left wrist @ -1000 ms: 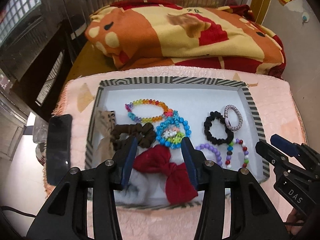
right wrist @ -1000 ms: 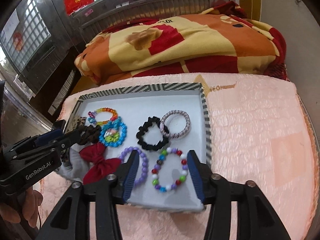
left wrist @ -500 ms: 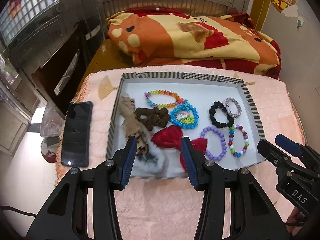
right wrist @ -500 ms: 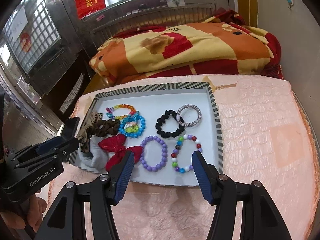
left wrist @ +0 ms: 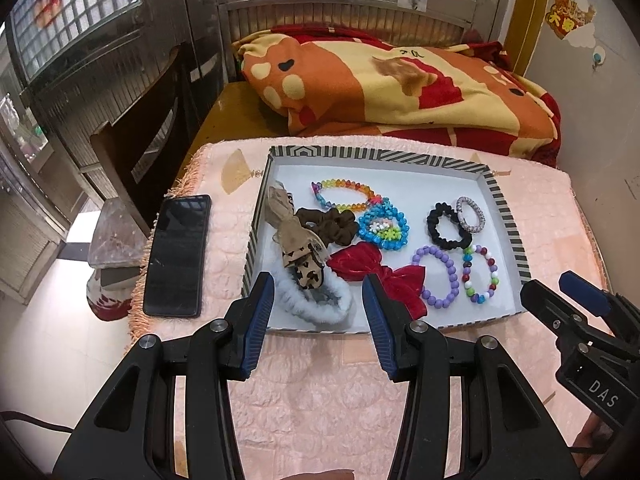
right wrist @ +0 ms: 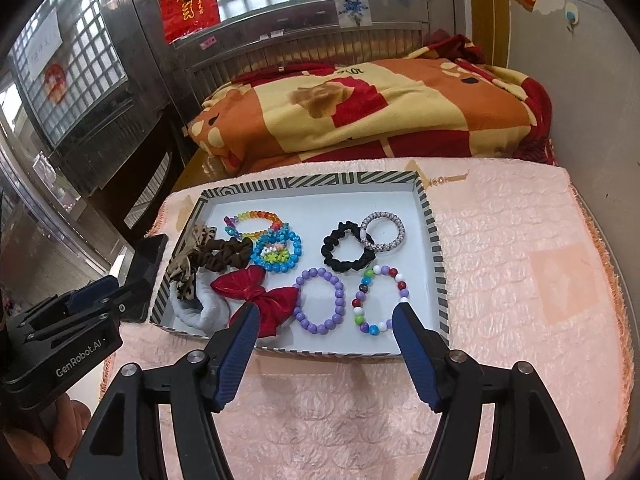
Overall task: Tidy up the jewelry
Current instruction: 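Withdraw both open tools from the tray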
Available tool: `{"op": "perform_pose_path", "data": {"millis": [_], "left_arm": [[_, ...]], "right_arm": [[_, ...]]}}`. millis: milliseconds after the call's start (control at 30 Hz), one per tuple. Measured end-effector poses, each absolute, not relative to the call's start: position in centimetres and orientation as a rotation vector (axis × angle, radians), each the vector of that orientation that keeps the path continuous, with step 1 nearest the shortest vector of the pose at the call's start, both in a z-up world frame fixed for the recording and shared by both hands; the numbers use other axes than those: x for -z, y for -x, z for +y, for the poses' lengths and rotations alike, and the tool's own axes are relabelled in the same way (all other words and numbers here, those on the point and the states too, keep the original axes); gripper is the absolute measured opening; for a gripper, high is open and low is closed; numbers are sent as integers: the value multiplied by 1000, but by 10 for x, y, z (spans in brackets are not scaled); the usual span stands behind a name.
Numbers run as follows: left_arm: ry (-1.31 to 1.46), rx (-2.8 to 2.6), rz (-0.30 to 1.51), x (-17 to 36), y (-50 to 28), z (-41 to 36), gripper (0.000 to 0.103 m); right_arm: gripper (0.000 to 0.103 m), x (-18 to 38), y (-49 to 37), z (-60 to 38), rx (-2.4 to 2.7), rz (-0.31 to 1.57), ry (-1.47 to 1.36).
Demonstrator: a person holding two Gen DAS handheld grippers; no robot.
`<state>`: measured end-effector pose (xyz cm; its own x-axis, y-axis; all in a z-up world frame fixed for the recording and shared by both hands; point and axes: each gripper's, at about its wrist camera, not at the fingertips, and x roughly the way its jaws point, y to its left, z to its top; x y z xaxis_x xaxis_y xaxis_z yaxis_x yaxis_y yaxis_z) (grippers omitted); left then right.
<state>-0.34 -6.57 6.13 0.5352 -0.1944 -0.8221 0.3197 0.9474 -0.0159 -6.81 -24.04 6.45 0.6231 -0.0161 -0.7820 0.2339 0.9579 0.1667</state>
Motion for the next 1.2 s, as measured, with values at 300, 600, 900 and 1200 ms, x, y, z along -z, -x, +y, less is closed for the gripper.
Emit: {"op": "perform_pose_path", "data": {"millis": [300,600,900,1200], "left_arm": [[-147,311,943,-65,9,-63,45],[-147,316,940,-67,8,-61,45],[-149,313,933,-67,7,-60,45],[-142,316,937,-67,4,-61,45]], "right_arm": [[72,-66,72,-236,154,880,-267],[72,-66,70,-234,157,882,-258],[72,-65,66,-232,153,891,-251],[72,-65,63,-232,151,895,-245]]}}
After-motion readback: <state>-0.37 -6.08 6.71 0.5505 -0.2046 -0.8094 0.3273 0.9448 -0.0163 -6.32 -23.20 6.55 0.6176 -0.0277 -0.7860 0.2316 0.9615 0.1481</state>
